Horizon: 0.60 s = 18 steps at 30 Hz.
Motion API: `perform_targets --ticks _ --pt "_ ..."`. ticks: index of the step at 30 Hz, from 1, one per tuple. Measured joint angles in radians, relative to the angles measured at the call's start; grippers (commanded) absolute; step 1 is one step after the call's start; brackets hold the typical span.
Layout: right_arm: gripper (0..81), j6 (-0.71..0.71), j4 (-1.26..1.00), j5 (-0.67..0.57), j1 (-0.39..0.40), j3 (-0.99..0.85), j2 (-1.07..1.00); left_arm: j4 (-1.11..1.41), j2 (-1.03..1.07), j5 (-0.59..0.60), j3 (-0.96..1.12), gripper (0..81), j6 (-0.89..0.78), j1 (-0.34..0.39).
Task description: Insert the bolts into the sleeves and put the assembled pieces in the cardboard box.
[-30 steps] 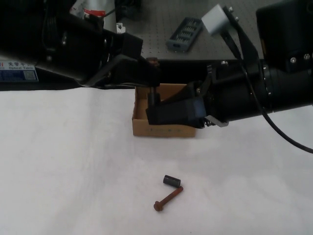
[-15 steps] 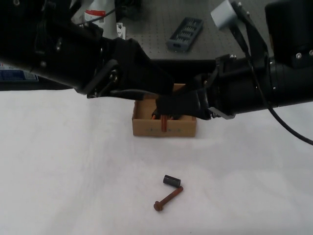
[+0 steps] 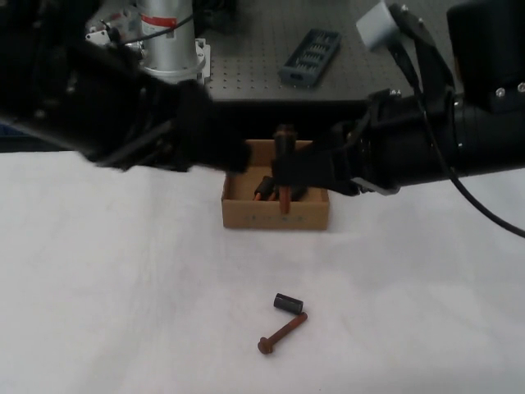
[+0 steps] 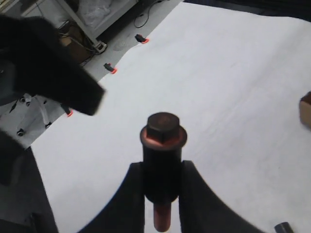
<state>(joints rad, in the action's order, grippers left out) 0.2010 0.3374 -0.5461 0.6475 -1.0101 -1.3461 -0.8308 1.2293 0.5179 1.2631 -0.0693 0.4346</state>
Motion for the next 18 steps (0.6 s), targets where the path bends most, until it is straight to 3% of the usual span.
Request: perform_targets --ticks 11,18 --pt "2.5 0.0 0.014 0.02 -0.13 -0.268 -0.355 -0.218 -0.287 -0.324 0.0 50.4 0.037 0.0" --pt "2.5 0.067 0.076 0.033 -0.185 -0.65 -0.747 -0.279 -0.351 -0.437 0.0 50.4 0.036 0.0"
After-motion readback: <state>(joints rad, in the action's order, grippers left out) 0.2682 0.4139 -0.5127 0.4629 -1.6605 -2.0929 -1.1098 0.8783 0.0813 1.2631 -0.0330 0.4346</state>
